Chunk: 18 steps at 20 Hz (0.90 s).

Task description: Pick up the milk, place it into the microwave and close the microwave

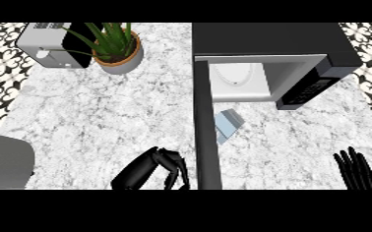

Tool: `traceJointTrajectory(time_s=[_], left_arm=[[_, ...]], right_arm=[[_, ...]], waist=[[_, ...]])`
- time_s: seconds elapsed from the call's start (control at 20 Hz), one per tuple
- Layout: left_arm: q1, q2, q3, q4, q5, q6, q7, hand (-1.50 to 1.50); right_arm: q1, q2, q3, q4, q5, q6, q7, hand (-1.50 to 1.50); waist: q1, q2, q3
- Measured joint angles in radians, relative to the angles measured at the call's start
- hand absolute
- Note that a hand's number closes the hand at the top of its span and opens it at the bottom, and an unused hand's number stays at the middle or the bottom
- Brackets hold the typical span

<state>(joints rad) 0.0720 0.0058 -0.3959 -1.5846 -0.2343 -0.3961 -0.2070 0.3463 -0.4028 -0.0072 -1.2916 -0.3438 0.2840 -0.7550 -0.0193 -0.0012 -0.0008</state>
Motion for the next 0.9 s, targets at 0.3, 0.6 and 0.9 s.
traceJointTrajectory(time_s=[0.3, 0.6, 0.9], left_arm=[[-0.125, -0.003, -0.144, 0.171, 0.009, 0.185, -0.065, 1.50], [-0.210, 0.000, -0.321, 0.287, 0.099, 0.335, -0.077, 1.50], [-0.298, 0.004, -0.500, 0.346, 0.222, 0.496, -0.020, 1.50]], right_arm=[[0.088, -0.060, -0.066, -0.016, -0.045, 0.090, -0.030, -1.50], [0.152, -0.103, -0.102, -0.102, -0.089, 0.127, -0.034, -1.50], [0.190, -0.147, -0.089, -0.235, -0.157, 0.181, 0.013, -1.50]], waist=[[0.001, 0.001, 0.000], [-0.011, 0.001, 0.000], [-0.035, 0.003, -0.001]])
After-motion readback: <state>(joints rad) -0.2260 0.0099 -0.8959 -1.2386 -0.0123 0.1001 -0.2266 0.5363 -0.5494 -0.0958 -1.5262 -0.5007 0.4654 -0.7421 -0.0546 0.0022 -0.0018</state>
